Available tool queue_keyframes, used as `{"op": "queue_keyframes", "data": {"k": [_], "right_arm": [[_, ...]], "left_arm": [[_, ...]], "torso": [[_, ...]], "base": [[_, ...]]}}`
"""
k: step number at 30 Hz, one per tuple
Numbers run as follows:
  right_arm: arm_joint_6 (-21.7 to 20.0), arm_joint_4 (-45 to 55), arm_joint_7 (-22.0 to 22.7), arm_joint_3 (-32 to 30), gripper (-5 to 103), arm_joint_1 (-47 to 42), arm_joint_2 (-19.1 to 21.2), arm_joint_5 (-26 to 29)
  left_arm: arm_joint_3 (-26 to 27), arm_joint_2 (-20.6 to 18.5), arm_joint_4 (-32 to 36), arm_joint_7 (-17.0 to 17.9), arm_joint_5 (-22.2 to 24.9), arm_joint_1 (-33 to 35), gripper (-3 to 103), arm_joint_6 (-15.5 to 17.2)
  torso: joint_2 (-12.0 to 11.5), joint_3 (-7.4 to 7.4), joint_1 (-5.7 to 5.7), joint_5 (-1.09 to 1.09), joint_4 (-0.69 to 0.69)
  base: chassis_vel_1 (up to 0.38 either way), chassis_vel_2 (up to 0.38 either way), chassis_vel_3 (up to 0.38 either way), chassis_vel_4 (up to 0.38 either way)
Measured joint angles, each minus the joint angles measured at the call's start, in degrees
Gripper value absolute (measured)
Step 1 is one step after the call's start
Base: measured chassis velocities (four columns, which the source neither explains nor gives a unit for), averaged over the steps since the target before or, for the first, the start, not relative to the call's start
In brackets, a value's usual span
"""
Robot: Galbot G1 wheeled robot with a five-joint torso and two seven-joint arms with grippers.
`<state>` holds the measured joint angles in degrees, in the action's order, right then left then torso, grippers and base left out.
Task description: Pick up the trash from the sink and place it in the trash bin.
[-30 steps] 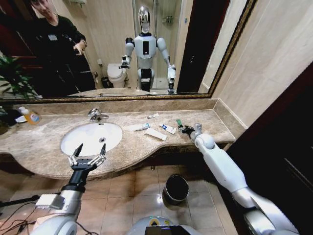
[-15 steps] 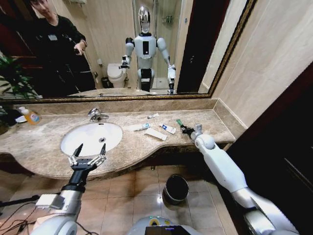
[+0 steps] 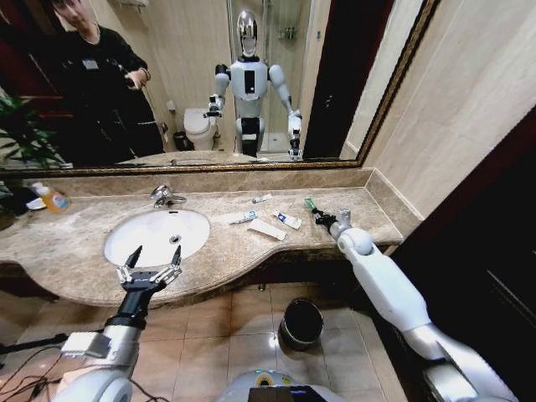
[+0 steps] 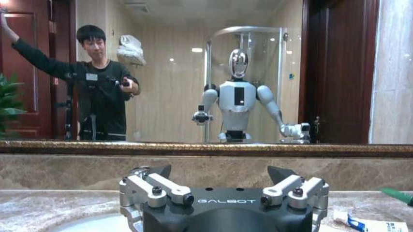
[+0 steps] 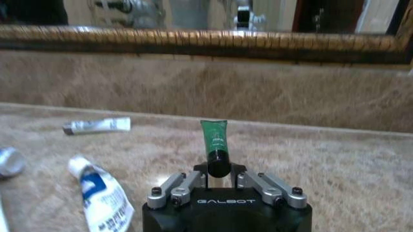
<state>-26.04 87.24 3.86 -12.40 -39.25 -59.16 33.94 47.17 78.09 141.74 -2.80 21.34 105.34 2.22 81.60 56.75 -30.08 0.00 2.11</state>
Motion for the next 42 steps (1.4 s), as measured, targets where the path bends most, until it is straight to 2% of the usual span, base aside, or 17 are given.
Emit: {"op": "queue_keyframes", "data": {"k": [7,11,16,19,22,23,24,26,27,28,29,30,32,33,35,40,42], "right_arm": [[-0.52,8.09,-0.28,-3.78,20,-5.36,3.68,2.25],[-0.86,13.63,-0.35,-7.48,20,-11.48,6.22,3.40],[-1.19,20.91,-0.53,-12.36,20,-18.34,9.50,6.67],[-0.31,23.81,-2.41,-15.13,20,-22.10,11.78,9.50],[5.82,24.90,-8.68,-17.94,20,-28.14,13.38,9.77],[5.82,24.90,-8.68,-17.94,20,-28.14,13.38,9.77],[7.74,24.83,-10.97,-18.54,20,-29.80,13.49,9.53],[13.64,23.42,-18.46,-20.20,20,-35.09,13.29,8.35],[15.08,22.80,-21.05,-20.82,20,-36.77,12.97,7.82],[15.08,22.80,-21.05,-20.82,20,-36.77,12.97,7.82],[15.97,22.35,-22.99,-21.33,20,-38.01,12.67,7.26],[17.55,21.22,-27.94,-22.52,20,-40.72,11.54,5.68],[19.89,19.78,-32.59,-23.19,20,-43.54,9.76,4.06],[19.89,19.78,-32.59,-23.19,20,-43.54,9.76,4.06],[23.59,17.07,-34.58,-22.89,20,-45.85,7.29,1.46],[26.60,12.64,-36.02,-21.90,20,-46.45,5.27,-1.76],[28.81,6.01,-36.93,-20.52,20,-45.77,3.33,-5.15]], "left_arm": [[0.00,0.00,0.00,0.01,0.00,0.00,100,0.00],[0.00,0.00,0.00,0.01,0.00,0.00,100,0.00],[0.00,0.00,0.00,0.01,0.00,0.00,100,0.00],[0.00,0.00,0.00,0.01,0.00,0.00,100,0.00],[0.00,0.00,0.00,0.00,0.00,0.00,100,0.00],[0.00,0.00,0.00,0.00,0.00,0.00,100,0.00],[0.00,0.00,0.00,0.00,0.00,0.00,100,0.00],[0.00,0.00,0.00,0.01,0.00,0.00,100,0.00],[0.00,0.00,0.00,0.01,0.00,0.00,100,0.00],[0.00,0.00,0.00,0.01,0.00,0.00,100,0.00],[0.00,0.00,0.00,0.00,0.00,0.00,100,0.00],[0.00,0.00,0.00,0.01,0.00,0.00,100,0.00],[0.00,0.00,0.00,0.01,0.00,0.00,100,0.00],[0.00,0.00,0.00,0.01,0.00,0.00,100,0.00],[0.00,0.00,0.00,0.00,0.00,0.00,100,0.00],[0.00,0.00,0.00,0.00,0.00,0.00,100,0.00],[0.00,0.00,0.00,0.00,0.00,0.00,100,0.00]], "torso": [[0.00,0.00,0.00,0.00,0.00],[0.00,0.00,0.00,0.02,-0.01],[0.01,0.00,0.02,0.01,-0.01],[0.01,-0.01,0.01,-0.03,0.00],[0.01,0.00,0.01,-0.01,0.00],[0.01,0.00,0.01,-0.01,0.00],[0.01,0.00,0.01,0.00,-0.01],[0.01,0.00,0.01,0.00,-0.01],[0.01,0.00,0.01,0.01,0.00],[0.01,0.00,0.01,0.01,0.00],[0.01,-0.01,0.01,0.01,0.00],[0.01,-0.01,0.01,-0.02,0.00],[0.01,0.00,0.01,0.01,-0.01],[0.01,0.00,0.01,0.01,-0.01],[0.01,-0.01,0.01,-0.02,-0.01],[0.01,0.00,0.01,0.02,-0.01],[0.00,0.00,0.00,0.01,0.00]], "base": [[0.000,0.000,0.000,0.000],[0.000,0.000,0.000,0.000],[0.000,0.000,0.000,0.000],[0.000,0.000,0.000,0.000],[0.000,0.000,0.000,0.000],[0.000,0.000,0.000,0.000],[0.000,0.000,0.000,0.000],[0.000,0.000,0.000,0.000],[0.000,0.000,0.000,0.000],[0.000,0.000,0.000,0.000],[0.000,0.000,0.000,0.000],[0.000,0.000,0.000,0.000],[0.000,0.000,0.000,0.000],[0.000,0.000,0.000,0.000],[0.000,0.000,0.000,0.000],[0.000,0.000,0.000,0.000],[0.000,0.000,0.000,0.000]]}}
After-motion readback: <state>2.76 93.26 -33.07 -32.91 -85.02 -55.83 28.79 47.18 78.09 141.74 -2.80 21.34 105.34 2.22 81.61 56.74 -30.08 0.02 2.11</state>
